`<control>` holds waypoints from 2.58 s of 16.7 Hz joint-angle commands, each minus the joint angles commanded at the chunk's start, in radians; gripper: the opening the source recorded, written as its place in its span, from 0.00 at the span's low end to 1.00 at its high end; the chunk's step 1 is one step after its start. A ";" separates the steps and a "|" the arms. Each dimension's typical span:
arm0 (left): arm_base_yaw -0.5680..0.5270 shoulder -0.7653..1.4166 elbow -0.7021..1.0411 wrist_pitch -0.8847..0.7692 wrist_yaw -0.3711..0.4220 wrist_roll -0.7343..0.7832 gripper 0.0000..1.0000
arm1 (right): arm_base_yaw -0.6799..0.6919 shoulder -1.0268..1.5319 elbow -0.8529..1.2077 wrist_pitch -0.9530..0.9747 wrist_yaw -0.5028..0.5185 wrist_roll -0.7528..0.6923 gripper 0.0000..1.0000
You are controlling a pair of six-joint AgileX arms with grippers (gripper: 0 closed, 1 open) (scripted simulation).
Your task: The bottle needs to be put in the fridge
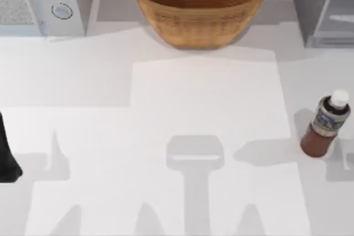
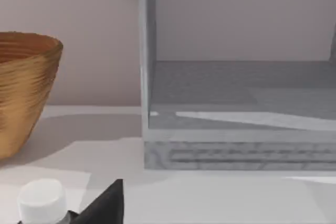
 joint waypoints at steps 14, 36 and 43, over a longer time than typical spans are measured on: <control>0.000 0.000 0.000 0.000 0.000 0.000 1.00 | -0.094 0.460 0.102 0.543 -0.305 0.005 1.00; 0.000 0.000 0.000 0.000 0.000 0.000 1.00 | -0.331 1.967 0.118 1.666 -1.058 -0.158 1.00; 0.000 0.000 0.000 0.000 0.000 0.000 1.00 | -0.341 2.017 0.115 1.709 -1.087 -0.164 1.00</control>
